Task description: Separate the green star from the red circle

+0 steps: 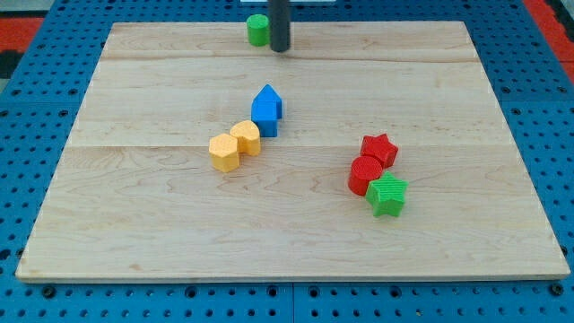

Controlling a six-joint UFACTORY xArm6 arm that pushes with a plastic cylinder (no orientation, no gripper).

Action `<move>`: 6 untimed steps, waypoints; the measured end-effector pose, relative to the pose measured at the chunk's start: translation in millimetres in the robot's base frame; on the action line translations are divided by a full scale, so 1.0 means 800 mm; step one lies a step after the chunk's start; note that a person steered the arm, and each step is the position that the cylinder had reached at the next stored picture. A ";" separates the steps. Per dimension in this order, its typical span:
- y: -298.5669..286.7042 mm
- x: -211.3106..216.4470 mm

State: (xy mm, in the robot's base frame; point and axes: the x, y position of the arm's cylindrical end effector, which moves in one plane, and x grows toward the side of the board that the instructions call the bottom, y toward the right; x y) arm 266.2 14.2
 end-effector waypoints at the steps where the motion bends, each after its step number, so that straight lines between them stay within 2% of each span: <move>1: 0.128 0.080; 2: 0.222 0.171; 3: 0.203 0.244; 4: 0.166 0.264; 5: 0.148 0.323; 6: 0.104 0.347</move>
